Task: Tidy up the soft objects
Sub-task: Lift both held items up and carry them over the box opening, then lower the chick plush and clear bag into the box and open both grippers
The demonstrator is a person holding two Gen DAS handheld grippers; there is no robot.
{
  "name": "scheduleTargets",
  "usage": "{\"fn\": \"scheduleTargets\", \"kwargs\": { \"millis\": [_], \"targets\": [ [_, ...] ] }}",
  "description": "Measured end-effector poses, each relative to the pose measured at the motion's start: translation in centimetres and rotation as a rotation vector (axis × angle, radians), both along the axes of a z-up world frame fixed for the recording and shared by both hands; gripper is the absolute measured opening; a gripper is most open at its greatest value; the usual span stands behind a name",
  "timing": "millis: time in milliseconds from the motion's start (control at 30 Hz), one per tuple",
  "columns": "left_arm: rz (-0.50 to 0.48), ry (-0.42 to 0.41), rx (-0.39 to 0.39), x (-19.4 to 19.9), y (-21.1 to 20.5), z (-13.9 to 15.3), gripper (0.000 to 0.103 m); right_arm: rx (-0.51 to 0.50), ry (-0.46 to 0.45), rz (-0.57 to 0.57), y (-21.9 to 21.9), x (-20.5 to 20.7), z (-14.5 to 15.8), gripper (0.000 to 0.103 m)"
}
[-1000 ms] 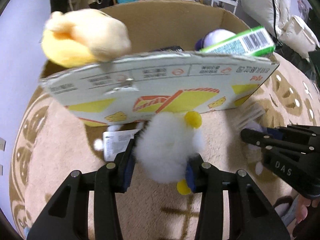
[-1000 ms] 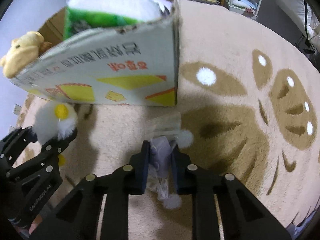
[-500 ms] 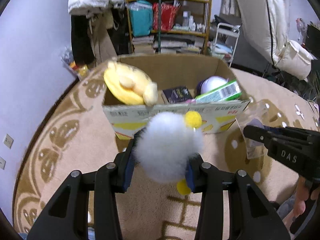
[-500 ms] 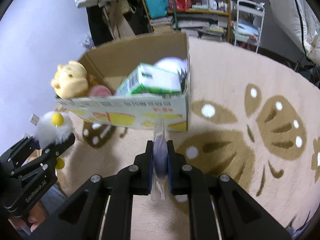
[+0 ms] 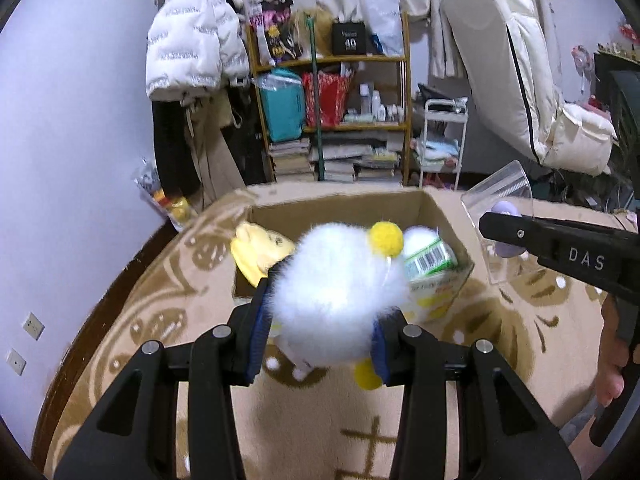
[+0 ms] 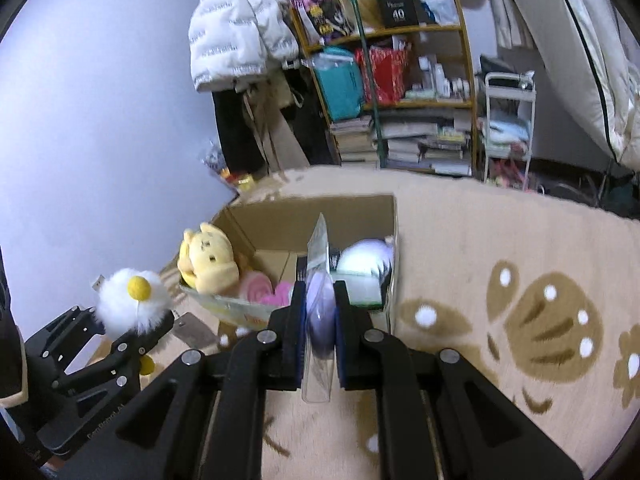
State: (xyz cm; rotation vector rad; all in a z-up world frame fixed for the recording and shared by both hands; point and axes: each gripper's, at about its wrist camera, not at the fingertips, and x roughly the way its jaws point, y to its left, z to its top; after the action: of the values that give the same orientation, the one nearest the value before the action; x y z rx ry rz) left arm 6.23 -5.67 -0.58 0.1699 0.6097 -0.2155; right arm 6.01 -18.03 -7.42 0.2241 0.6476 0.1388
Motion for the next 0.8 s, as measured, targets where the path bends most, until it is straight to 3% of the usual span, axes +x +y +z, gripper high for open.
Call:
{"fn": "scheduleTargets", "kwargs": {
  "millis": [233,400,800],
  "targets": [
    [0.01,-0.098,0.012,0.9,-0.2,1.7,0.041,-0.005,-0.091,-0.015,0.2,0.5,1.5,0.013],
    [0.027,-0.105,-0.022,2.6,-0.1,2.5,0.041,-0.016,-0.141,-0.026,0.3,1.5,2.1,0.013],
    [-0.001,-0.129,-0.003,7.0,-1.2,3.2,0.041,-0.03,-0.204,-0.018,0.3,5.1,2.6,0.013]
  ]
}}
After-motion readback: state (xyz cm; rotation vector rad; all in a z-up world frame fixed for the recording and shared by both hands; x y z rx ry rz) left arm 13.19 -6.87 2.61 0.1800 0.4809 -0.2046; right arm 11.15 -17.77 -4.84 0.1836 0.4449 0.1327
